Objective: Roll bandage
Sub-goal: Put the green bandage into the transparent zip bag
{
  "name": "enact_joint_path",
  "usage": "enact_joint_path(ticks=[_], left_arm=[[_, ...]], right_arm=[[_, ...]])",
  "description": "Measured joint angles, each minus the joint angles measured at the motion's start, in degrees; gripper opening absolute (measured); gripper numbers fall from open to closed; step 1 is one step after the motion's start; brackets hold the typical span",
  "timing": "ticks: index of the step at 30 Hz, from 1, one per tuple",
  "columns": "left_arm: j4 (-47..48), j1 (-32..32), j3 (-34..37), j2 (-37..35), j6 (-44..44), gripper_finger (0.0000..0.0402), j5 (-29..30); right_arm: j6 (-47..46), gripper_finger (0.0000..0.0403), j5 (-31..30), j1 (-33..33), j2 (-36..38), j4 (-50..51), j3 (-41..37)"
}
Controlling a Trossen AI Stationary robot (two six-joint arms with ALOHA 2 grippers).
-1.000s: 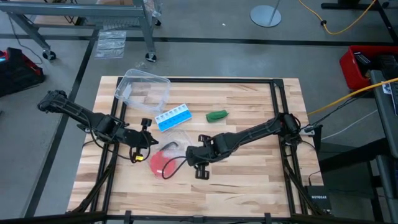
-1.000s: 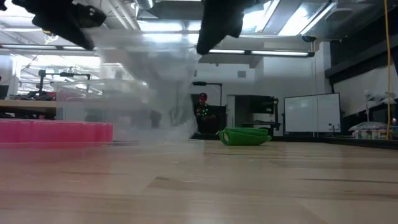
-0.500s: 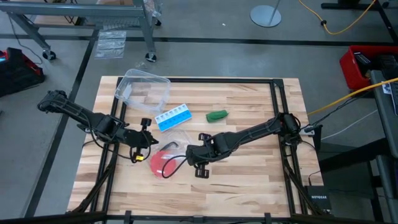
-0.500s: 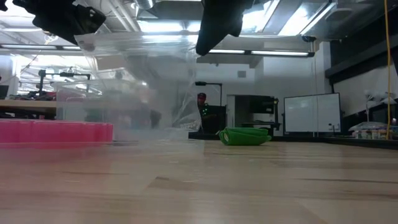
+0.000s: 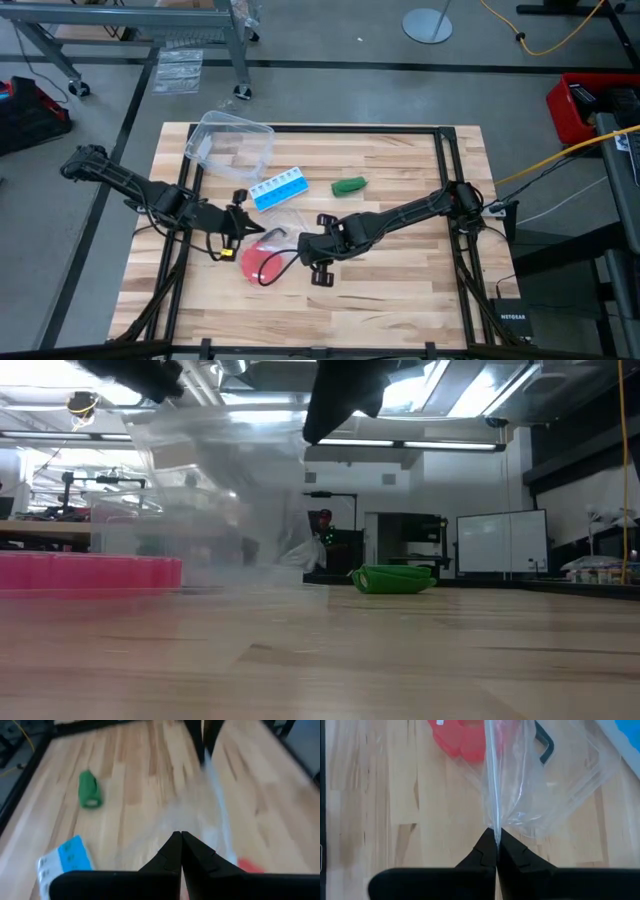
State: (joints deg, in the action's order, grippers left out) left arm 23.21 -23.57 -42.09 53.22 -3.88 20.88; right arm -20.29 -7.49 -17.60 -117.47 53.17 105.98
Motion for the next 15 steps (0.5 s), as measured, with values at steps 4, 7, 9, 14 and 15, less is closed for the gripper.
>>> enact_joint_path(ticks=[4, 7, 9, 14, 15], left_arm=[[-2.8, 0.0, 0.0, 0.5, -0.6, 0.0010, -0.1], [-3.1, 0.0, 0.0, 1.5, -2.1, 0.0036, -0.1], [-3.0, 0.0, 0.0, 2.5, -2.8, 0.0057, -0.1], [-5.6, 0.0, 0.0, 4.7, -0.3, 0.0103, -0.1], [-6.8, 0.0, 0.0, 4.9, 0.9, 0.0109, -0.1]], right_arm=[[1.3, 0.0001, -1.0, 0.0, 0.0, -1.4, 0.0], [2.6, 0.0001, -3.0, 0.0, 0.0, -2.9, 0.0], [4.2, 0.0001, -5.1, 0.0, 0.0, -3.9, 0.0], [8.2, 0.0001, -11.8, 0.0, 0.0, -5.3, 0.0], [8.9, 0.0001, -13.3, 0.0, 0.0, -5.3, 0.0]])
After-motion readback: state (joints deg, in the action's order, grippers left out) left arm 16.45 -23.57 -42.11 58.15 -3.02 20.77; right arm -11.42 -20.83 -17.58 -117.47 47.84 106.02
